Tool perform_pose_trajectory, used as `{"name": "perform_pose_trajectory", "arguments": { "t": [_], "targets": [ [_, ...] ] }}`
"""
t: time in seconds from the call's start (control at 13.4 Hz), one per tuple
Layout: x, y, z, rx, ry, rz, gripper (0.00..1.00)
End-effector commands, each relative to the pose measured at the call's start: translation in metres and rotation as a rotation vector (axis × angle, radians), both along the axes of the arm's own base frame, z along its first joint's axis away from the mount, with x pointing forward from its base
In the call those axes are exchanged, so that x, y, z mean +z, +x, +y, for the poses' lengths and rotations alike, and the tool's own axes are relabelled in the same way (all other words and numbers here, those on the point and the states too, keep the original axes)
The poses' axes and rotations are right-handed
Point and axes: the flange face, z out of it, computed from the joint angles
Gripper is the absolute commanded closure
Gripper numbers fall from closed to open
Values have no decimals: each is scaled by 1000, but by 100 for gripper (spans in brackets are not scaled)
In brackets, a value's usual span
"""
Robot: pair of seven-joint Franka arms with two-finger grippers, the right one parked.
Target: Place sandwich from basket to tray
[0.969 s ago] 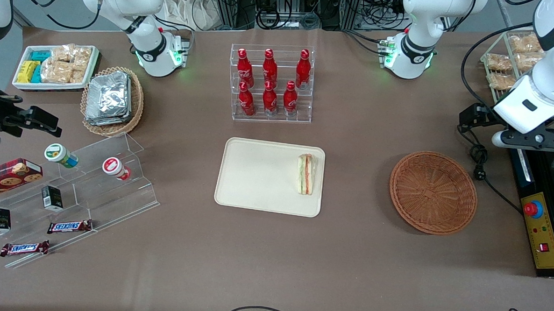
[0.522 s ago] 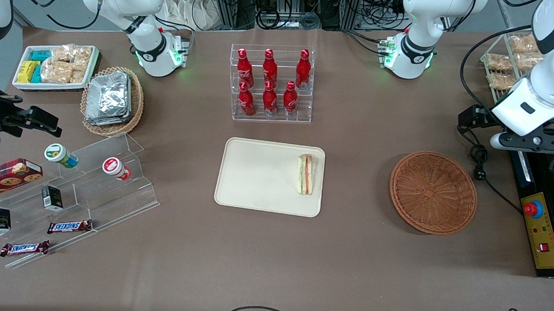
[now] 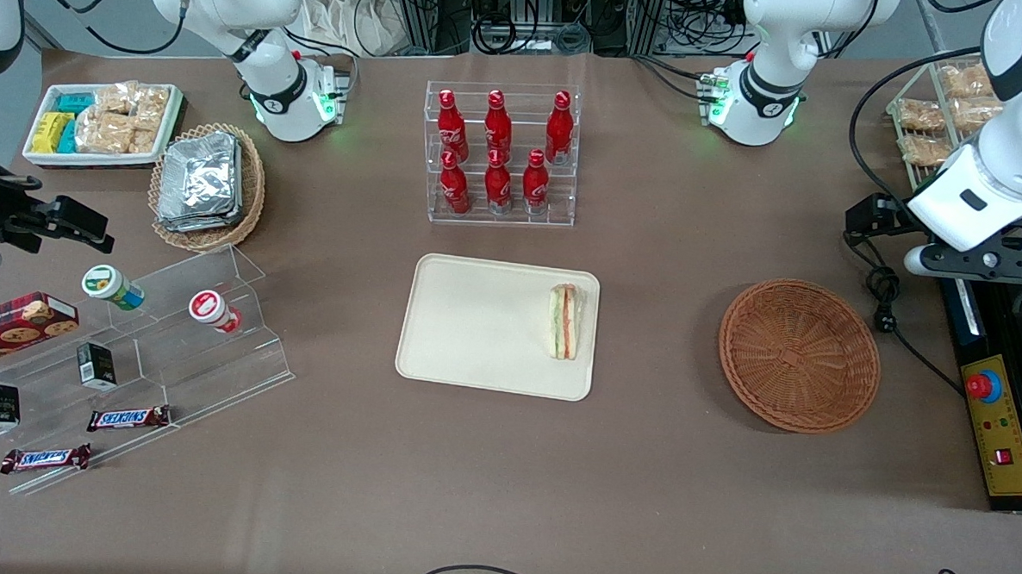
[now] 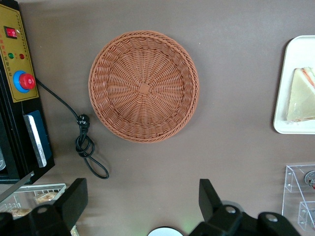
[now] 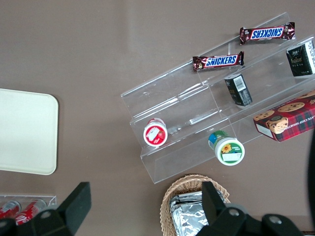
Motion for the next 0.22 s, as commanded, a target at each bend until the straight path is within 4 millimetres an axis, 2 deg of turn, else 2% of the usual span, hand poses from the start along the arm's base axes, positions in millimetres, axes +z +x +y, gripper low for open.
{"name": "perform_pose_trajectory", "arguments": {
  "t": [0.0,0.15],
  "targets": [
    [3,-1,0,1,-13,4,0],
    [3,-1,0,-1,-13,6,0]
  ]
}}
